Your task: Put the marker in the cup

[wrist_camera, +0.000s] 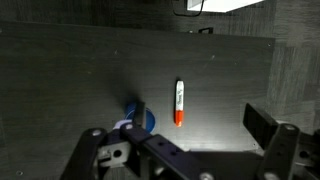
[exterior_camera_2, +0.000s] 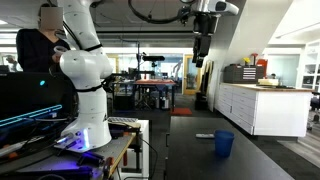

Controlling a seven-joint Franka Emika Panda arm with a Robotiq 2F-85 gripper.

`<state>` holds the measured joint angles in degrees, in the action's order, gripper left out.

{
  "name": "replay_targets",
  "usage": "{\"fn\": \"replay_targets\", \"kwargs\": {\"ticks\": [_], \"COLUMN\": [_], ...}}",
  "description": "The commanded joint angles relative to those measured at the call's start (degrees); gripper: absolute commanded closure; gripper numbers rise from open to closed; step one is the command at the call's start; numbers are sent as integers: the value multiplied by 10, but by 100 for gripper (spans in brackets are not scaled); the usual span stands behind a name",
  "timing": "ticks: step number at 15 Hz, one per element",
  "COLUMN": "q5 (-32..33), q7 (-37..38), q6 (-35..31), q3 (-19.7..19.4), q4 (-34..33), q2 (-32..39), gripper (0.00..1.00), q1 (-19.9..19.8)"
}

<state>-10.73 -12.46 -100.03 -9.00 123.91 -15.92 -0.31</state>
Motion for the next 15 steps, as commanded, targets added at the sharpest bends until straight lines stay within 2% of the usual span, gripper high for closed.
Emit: {"fn": "replay_targets", "kwargs": {"ticks": [1,7,15], "q5": [26,88,128], "q7": [23,88,204], "q6": [-32,-146,-195], "q3": [25,61,98], "q4": [4,31,47], "q2": [-4,-11,6], "gripper": [0,0,0], "q1": [-11,-9,-8]}}
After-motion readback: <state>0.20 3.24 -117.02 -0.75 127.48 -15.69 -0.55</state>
